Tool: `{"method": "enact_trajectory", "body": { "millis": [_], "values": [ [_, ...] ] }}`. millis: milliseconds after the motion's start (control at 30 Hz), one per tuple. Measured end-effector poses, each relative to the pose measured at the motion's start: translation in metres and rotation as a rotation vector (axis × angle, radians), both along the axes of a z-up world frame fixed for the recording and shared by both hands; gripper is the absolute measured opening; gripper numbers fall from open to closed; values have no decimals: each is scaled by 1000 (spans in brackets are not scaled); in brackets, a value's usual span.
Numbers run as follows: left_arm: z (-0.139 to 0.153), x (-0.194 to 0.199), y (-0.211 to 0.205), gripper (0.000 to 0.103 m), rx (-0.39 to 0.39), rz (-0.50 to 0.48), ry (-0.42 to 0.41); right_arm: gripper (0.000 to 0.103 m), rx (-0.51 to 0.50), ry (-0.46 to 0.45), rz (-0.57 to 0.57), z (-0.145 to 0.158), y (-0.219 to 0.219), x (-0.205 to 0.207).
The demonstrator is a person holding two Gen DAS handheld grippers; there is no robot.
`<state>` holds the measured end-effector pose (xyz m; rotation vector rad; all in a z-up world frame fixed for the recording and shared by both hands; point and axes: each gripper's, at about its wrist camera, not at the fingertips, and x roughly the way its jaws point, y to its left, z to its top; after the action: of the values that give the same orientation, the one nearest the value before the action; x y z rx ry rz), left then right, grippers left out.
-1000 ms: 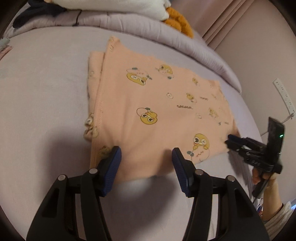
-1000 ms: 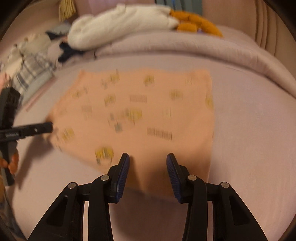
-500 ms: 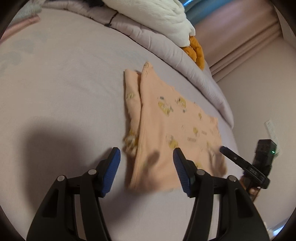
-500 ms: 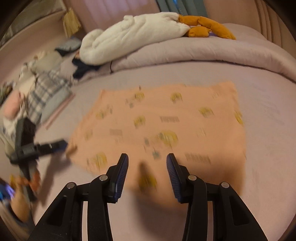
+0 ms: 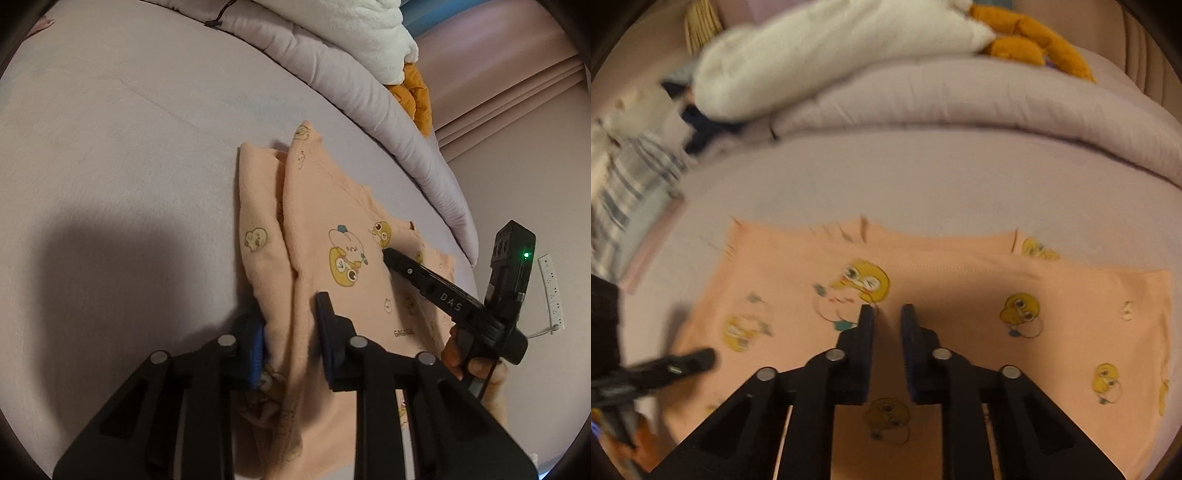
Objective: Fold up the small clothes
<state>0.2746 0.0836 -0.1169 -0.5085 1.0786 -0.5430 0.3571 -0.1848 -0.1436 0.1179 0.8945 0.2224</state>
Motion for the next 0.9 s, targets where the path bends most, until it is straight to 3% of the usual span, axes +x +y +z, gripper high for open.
{"method": "enact_trajectory", "body": {
  "millis": [167,367,467,567,633,733,900],
  "values": [
    [-1,1,1,24,6,-3,9,14,35,-7,12,13,-6,-15],
    [0,5,-1,24,17,-1,18,14,18,-31,113,25,-7,-88],
    [1,8,-3,23,27,3,23,14,7,-21,150,19,-5,-121],
    [2,9,-6,23,36,12,35,14,-29,45,181,-3,0,-130],
    [4,9,-7,22,44,21,41,14,-40,17,186,-6,0,-134],
    [13,6,-11,17,59,25,36,14,84,48,189,3,-11,-132],
    [50,-5,-39,16,101,-34,-70,14,289,9,140,18,-40,-128]
  ]
}}
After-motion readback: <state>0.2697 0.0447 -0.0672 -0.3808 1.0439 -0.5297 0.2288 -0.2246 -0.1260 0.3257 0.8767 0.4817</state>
